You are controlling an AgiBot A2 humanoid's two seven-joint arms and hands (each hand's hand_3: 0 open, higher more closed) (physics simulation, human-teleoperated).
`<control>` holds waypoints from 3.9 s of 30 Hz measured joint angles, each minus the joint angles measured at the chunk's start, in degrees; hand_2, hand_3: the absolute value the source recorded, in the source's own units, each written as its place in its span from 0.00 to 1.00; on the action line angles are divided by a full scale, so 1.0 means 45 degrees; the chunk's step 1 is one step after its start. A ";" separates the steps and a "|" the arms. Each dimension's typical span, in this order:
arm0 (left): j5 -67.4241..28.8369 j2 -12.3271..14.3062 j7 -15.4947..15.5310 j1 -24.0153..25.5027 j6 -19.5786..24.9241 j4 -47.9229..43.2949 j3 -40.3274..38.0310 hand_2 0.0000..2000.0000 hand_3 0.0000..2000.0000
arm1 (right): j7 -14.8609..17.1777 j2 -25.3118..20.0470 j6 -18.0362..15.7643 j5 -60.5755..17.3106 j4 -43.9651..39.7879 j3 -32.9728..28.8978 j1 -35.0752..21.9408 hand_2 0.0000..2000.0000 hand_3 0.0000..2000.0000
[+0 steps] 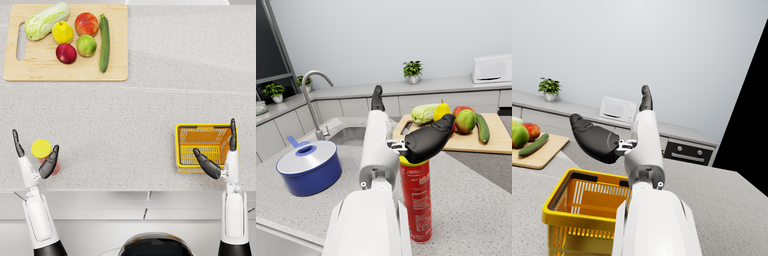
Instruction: Pick up the red potato chip and place it into the yellow basket
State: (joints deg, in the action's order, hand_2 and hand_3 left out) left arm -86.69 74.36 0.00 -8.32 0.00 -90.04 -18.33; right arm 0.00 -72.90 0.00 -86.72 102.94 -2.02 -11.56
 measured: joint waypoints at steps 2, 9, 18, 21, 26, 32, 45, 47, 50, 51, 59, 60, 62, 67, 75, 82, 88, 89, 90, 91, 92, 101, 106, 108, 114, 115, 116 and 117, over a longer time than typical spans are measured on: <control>-0.0002 0.0026 0.0000 -0.0046 0.0000 0.0851 0.0202 0.00 0.00 | 0.0000 -0.0052 0.0000 -0.0001 -0.0058 0.0150 -0.0084 0.00 0.00; -0.0004 0.0053 0.0000 -0.0710 0.0000 0.4222 0.0750 0.00 0.00 | 0.0000 -0.0210 0.0000 -0.0002 -0.0047 0.0387 -0.0157 0.00 0.00; 0.0004 0.0113 0.0015 -0.1709 0.0446 0.7168 0.0659 1.00 0.49 | 0.0000 -0.0380 0.0000 -0.0001 -0.0067 0.0299 -0.0102 0.00 0.00; -0.0017 0.0165 -0.0062 -0.1746 0.0372 0.6613 0.0468 1.00 0.98 | 0.0000 -0.0428 0.0000 -0.0001 -0.0117 0.0399 -0.0011 0.00 0.00; -0.0012 0.0226 -0.0013 -0.1629 0.1030 0.3120 0.0183 1.00 1.00 | 0.0000 -0.0549 0.0000 0.0001 -0.0446 0.1170 -0.0101 0.00 0.00; -0.0007 -0.0033 0.0028 -0.2540 0.1296 -0.1121 0.2228 1.00 1.00 | 0.0000 -0.1181 0.0000 -0.0002 -0.0725 0.3065 -0.0894 0.00 0.00; -0.0007 0.1955 0.0066 -0.4846 0.1525 -0.2396 0.7997 1.00 1.00 | 0.0000 -0.2397 0.0000 -0.0001 -0.1513 0.5235 -0.2194 0.00 0.00; -0.0007 0.2121 0.0064 -0.4949 0.1523 -0.2381 0.8538 1.00 1.00 | 0.0000 -0.2572 0.0000 0.0000 -0.1601 0.5340 -0.2377 0.00 0.00; -0.0008 0.2254 0.0053 -0.4941 0.1511 -0.2404 0.9337 1.00 1.00 | 0.0000 -0.2842 0.0000 0.0000 -0.1760 0.5462 -0.2670 0.00 0.00; -0.0009 0.2289 0.0045 -0.4924 0.1500 -0.2405 0.9593 1.00 1.00 | 0.0000 -0.2918 0.0000 0.0000 -0.1800 0.5491 -0.2748 0.00 0.00; -0.0096 0.2078 0.0030 -0.5035 0.1015 -0.2559 1.0326 1.00 1.00 | 0.0048 -0.2919 -0.2899 -0.0049 -0.1930 0.5158 -0.3056 1.00 0.49; -0.0094 0.2031 0.0061 -0.5039 0.0985 -0.2569 1.0313 1.00 1.00 | 0.0052 -0.2891 -0.3206 -0.0052 -0.1945 0.5153 -0.3100 1.00 0.65; -0.0081 0.1964 0.0091 -0.5044 0.0985 -0.2618 1.0330 1.00 1.00 | 0.0027 -0.2864 -0.3185 -0.0047 -0.1963 0.5200 -0.3168 1.00 0.98; -0.0037 0.1839 0.0017 -0.4859 0.0226 -0.3330 1.0204 0.00 0.18 | 0.0058 -0.3010 -0.3152 -0.0013 -0.1994 0.5213 -0.3354 1.00 1.00; -0.0005 0.1887 0.0001 -0.5077 0.0016 -0.4522 0.5128 0.00 0.00 | -0.0075 -0.3408 -0.2360 -0.0002 -0.1665 0.1676 -0.4451 1.00 1.00; 0.0005 0.1794 0.0000 -0.5267 0.0001 -0.3568 0.2710 0.00 0.00 | 0.3065 -0.3206 -0.2440 0.0009 -0.1800 -0.1170 -0.4782 1.00 1.00; 0.0006 0.1787 0.0000 -0.5224 0.0000 -0.2976 0.2217 0.00 0.00 | 0.4216 -0.3431 -0.2249 0.0008 -0.1964 -0.1549 -0.3225 1.00 1.00; 0.0006 0.1787 0.0000 -0.5215 0.0000 -0.2907 0.2172 0.00 0.00 | 0.4278 -0.3481 -0.2191 0.0007 -0.1938 -0.1588 -0.2927 1.00 1.00; 0.0007 0.1784 0.0000 -0.5216 0.0000 -0.2822 0.2148 0.00 0.00 | 0.4323 -0.3521 -0.2156 0.0006 -0.1916 -0.1620 -0.2679 1.00 1.00; 0.0007 0.1782 0.0000 -0.5215 0.0000 -0.2746 0.2146 0.00 0.00 | 0.4353 -0.3548 -0.2269 0.0005 -0.1885 -0.1633 -0.2483 1.00 1.00; 0.0007 0.1782 0.0000 -0.5214 0.0000 -0.2690 0.2146 0.00 0.00 | 0.4378 -0.3564 -0.2412 0.0005 -0.1881 -0.1620 -0.2347 0.32 0.84; 0.0005 0.1577 0.0000 -0.6163 0.0000 -0.1845 0.2171 0.00 0.00 | 0.0603 -0.3053 -0.0182 0.0013 -0.1701 -0.1357 -0.3760 0.00 0.00; 0.0007 0.1451 0.0000 -0.6629 0.0000 -0.1080 0.1541 0.00 0.00 | 0.0114 -0.2833 -0.0034 0.0014 -0.1911 -0.1818 -0.4533 0.00 0.00; 0.0009 0.1470 0.0000 -0.6518 0.0000 -0.0870 0.1399 0.00 0.00 | 0.0059 -0.2842 -0.0017 0.0015 -0.1908 -0.1965 -0.4441 0.00 0.00; 0.0008 0.1505 0.0000 -0.6350 0.0000 -0.0687 0.1297 0.00 0.00 | 0.0008 -0.2869 -0.0002 0.0015 -0.1863 -0.2096 -0.4282 0.00 0.00; 0.0008 0.1507 0.0000 -0.6343 0.0000 -0.0679 0.1293 0.00 0.00 | 0.0006 -0.2870 -0.0001 0.0015 -0.1861 -0.2102 -0.4276 0.00 0.00; 0.0008 0.1508 0.0000 -0.6339 0.0000 -0.0673 0.1289 0.00 0.00 | 0.0004 -0.2871 -0.0001 0.0015 -0.1860 -0.2106 -0.4271 0.00 0.00; 0.0008 0.1509 0.0000 -0.6335 0.0000 -0.0669 0.1287 0.00 0.00 | 0.0003 -0.2872 0.0000 0.0015 -0.1859 -0.2109 -0.4268 0.00 0.00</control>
State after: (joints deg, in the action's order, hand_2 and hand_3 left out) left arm -86.65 81.15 0.00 -36.83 0.00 -93.05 -12.54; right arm 0.01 -85.82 0.00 -86.66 94.58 -11.51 -30.77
